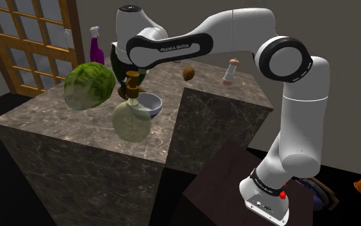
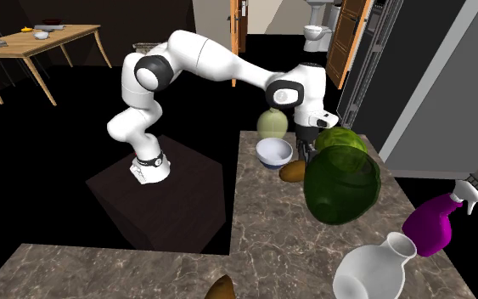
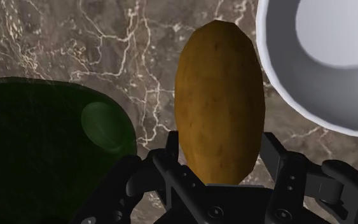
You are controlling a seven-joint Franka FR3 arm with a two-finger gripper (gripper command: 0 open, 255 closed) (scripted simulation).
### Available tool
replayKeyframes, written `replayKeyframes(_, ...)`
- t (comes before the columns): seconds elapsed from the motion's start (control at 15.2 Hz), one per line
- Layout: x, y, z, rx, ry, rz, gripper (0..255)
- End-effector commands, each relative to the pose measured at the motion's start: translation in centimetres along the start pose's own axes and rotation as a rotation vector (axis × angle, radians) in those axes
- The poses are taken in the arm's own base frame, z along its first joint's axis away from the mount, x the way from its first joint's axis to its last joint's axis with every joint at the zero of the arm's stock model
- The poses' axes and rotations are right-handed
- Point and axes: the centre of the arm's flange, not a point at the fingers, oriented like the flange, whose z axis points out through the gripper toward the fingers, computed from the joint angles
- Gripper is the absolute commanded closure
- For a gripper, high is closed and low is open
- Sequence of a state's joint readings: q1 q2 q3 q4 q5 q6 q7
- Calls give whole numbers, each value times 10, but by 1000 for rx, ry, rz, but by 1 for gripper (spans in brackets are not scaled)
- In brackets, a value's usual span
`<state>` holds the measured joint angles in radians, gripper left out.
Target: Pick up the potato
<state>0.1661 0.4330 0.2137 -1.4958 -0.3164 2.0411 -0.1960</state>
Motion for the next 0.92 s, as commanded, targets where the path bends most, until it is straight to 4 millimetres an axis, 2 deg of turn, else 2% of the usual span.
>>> replayKeyframes(0.0, 1, 2, -10, 0, -1, 0, 255)
replayKeyframes(0.73, 5, 15, -66, 0, -1, 0, 255)
replayKeyframes(0.86, 5, 15, -67, 0, -1, 0, 255)
